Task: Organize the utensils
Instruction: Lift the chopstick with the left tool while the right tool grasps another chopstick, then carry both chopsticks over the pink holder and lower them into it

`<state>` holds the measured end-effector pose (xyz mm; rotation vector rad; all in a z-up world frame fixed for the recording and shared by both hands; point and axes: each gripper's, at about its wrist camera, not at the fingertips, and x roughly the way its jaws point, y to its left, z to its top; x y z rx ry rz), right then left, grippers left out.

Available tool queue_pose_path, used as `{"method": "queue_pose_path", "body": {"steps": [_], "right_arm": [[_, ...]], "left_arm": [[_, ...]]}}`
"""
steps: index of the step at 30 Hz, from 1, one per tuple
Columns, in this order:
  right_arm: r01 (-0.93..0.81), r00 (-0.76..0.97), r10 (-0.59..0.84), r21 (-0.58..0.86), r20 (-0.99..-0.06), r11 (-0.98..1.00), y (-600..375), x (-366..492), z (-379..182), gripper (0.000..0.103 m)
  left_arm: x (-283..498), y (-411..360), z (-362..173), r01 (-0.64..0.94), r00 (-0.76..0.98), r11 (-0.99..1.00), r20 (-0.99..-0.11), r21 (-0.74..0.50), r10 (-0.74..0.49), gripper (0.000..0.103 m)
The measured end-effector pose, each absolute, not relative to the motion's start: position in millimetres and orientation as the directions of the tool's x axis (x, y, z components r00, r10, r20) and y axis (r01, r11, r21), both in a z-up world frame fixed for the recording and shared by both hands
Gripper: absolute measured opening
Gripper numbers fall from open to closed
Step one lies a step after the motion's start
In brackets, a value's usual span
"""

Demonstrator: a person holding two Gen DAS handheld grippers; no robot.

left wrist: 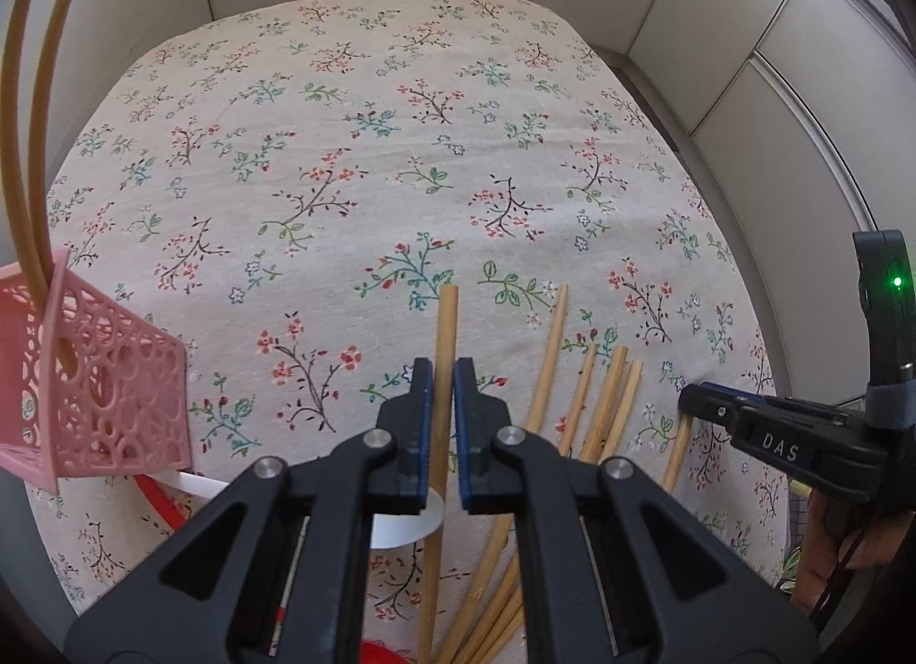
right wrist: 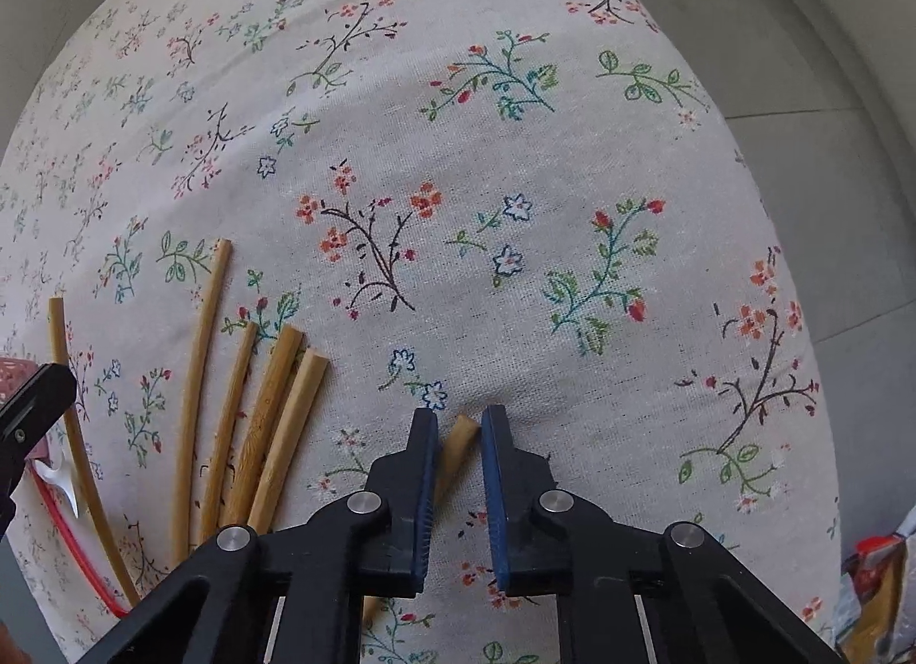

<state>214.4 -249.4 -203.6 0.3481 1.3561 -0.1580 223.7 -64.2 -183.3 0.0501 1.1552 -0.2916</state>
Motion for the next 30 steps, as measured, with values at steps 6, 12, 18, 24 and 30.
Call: {"method": "queue_pose_path", "body": {"steps": [6, 12, 18, 24, 30], "right_arm": [[0.328, 0.254, 0.139, 0.22, -0.957, 0.918, -263, 207, -193, 0.007], [0.291, 0.368, 0.178, 0.295, -0.913, 0.91, -262, 196, -151, 0.007], [0.217, 0.499, 0.174, 0.317, -0.849, 0.923, -252, 171, -101, 0.007], [0.162, 0.614, 0.159, 0.32, -0.773, 0.933, -246, 148, -57, 0.007], [0.111, 0.71, 0.16, 0.333, -0.686, 0.937, -236, 132, -21, 0.007]], "left_arm": [[217, -58, -169, 0.249, 0.41, 0.962, -0.887, -0.114, -0.211, 0.008], [201, -53, -142, 0.259, 0.485, 0.962, -0.849, -0.093, -0.212, 0.008], [179, -41, -106, 0.278, 0.566, 0.956, -0.788, -0.095, -0.243, 0.008], [163, -25, -74, 0.28, 0.636, 0.954, -0.723, -0.11, -0.27, 0.008], [147, -11, -46, 0.286, 0.691, 0.947, -0.653, -0.147, -0.31, 0.008]]}}
